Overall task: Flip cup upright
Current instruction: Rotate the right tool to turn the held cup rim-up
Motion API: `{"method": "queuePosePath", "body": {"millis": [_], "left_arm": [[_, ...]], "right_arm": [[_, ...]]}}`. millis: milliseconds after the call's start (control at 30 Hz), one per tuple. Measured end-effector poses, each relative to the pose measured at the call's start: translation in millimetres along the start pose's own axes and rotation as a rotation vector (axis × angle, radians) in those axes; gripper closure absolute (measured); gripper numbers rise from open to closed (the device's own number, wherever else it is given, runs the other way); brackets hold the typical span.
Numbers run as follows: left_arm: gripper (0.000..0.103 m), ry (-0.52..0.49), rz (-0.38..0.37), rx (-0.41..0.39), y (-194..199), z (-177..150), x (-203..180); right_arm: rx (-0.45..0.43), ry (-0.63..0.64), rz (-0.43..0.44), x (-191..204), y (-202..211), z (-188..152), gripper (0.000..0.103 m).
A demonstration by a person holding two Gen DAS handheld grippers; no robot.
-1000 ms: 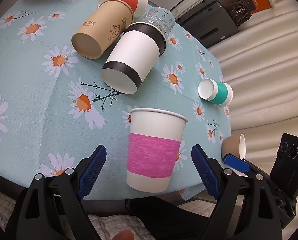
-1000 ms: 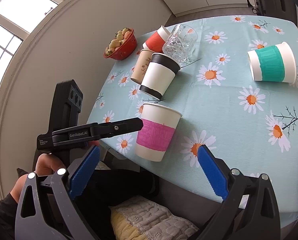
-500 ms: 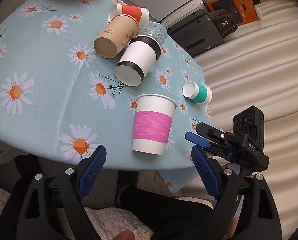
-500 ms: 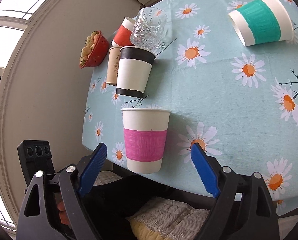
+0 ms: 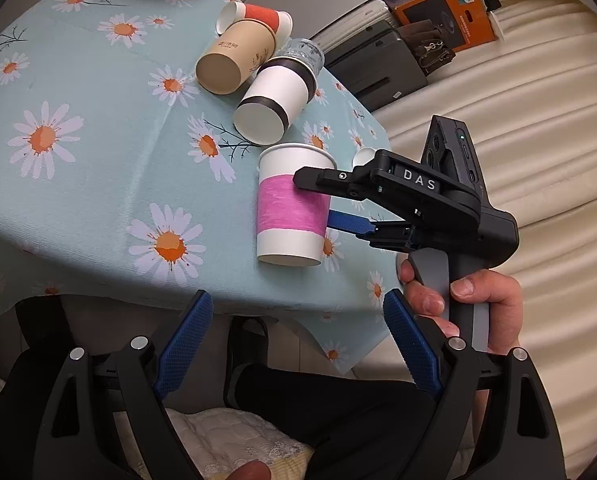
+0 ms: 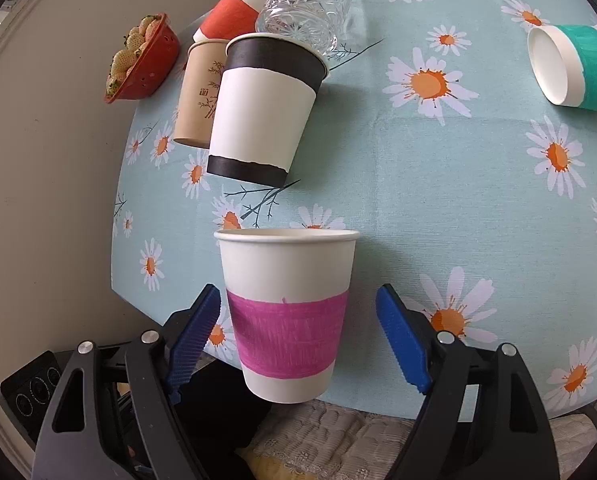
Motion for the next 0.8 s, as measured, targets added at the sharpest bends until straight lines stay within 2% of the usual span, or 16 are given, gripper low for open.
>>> {"method": "queuePosePath", "body": {"millis": [133, 400, 567, 800], "left_arm": [[0.018, -0.018, -0.012, -0.009, 5, -1, 0], [0.018, -0.023, -0.032, -0.029, 9, 1, -3], [0.018, -0.036, -0.034, -0.069, 18, 5, -7], [0.018, -0.087, 0.003, -0.167, 34, 11, -12]], "right_arm": [[0.017, -0.012, 0.003, 1, -6, 0, 0.036], [-0.015, 0.007, -0.009, 8, 6, -4, 0.037], [-0.121, 0.075, -0.019, 20, 33, -10, 0.037], [-0.323, 0.184, -0.007, 39, 74, -28, 0.038]]}}
Point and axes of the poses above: each gripper's, at about its wrist camera, not at the fingertips, and y roughly against the way its jaws point, x to its left, z to its top, the point moved 4 cm from there along -y, roughly the way its jaws point, and after that the axes turned 3 degrees about -x, right-handed, at the moved point
